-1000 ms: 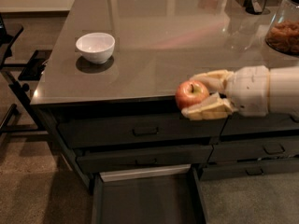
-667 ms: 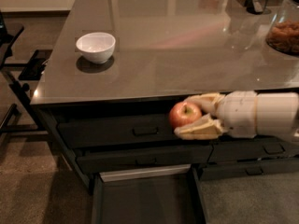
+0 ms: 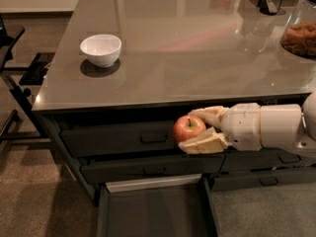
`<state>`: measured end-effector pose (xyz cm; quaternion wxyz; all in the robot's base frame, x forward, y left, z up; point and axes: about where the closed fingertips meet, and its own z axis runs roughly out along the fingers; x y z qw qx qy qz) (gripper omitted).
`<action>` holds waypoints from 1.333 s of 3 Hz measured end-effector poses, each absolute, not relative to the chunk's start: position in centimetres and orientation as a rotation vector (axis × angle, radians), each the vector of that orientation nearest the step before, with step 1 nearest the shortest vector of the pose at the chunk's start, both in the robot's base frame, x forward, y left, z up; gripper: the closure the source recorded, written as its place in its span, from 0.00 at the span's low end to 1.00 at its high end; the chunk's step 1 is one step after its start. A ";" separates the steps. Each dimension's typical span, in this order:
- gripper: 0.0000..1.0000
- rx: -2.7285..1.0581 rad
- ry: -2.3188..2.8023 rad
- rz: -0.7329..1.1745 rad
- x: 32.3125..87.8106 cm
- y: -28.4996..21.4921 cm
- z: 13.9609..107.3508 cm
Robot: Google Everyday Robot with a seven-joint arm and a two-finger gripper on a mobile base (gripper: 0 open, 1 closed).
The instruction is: Place apple into bottom drawer
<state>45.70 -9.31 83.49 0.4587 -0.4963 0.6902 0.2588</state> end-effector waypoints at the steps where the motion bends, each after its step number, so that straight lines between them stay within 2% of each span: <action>1: 1.00 -1.220 1.747 0.610 44.9 -8.0 79.6; 2: 1.00 -1.207 1.804 0.556 43.0 -7.1 72.4; 4: 1.00 -1.125 1.804 0.360 44.0 -8.4 63.9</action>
Offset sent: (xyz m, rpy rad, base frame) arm -0.0213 0.0113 -0.2012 -0.1637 -0.0237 -0.2462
